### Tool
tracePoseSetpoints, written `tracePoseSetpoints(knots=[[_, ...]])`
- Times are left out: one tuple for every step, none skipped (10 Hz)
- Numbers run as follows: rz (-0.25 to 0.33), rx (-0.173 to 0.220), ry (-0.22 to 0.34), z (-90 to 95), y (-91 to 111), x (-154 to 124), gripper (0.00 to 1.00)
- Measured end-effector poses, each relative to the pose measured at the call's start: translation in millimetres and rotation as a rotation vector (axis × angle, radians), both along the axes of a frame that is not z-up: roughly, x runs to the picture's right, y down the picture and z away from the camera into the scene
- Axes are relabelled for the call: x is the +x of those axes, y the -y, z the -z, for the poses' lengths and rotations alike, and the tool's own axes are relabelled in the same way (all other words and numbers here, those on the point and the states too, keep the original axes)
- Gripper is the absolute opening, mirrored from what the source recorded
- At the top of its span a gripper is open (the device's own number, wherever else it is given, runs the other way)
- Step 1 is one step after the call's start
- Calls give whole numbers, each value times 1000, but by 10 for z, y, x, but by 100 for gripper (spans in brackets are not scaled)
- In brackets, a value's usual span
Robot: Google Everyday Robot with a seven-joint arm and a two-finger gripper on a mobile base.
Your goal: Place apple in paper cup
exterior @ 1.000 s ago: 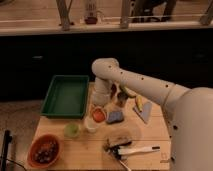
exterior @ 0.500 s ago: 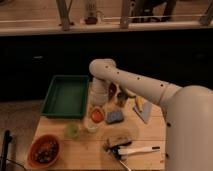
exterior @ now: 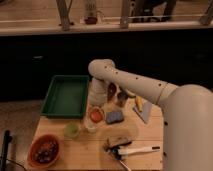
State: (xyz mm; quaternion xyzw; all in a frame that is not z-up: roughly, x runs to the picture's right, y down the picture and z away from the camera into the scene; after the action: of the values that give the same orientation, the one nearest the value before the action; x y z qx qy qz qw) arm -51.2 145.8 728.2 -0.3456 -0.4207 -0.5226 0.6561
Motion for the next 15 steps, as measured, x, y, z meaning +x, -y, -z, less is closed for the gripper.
tracePoseSetpoints(knots=[[4,2,4,2,-6,-11,68],[8,7,7,0,-14,-15,78],[10,10,6,-4,-21,-12,80],[13,14,5,-6,-28,-10,80],[15,20,7,-13,-36,-24,80],[18,21,7,-7,-47,-25,80],[19,21,7,2,-55,-17,80],[18,21,8,12,-62,-6,80],[19,21,11,26,-75,0,80],[20,21,13,36,-82,1,80],[20,21,14,45,-90,10,80],[22,21,15,55,-93,12,80],[22,20,15,56,-94,16,80],[22,19,15,54,-97,24,80],[23,17,17,49,-101,24,80]])
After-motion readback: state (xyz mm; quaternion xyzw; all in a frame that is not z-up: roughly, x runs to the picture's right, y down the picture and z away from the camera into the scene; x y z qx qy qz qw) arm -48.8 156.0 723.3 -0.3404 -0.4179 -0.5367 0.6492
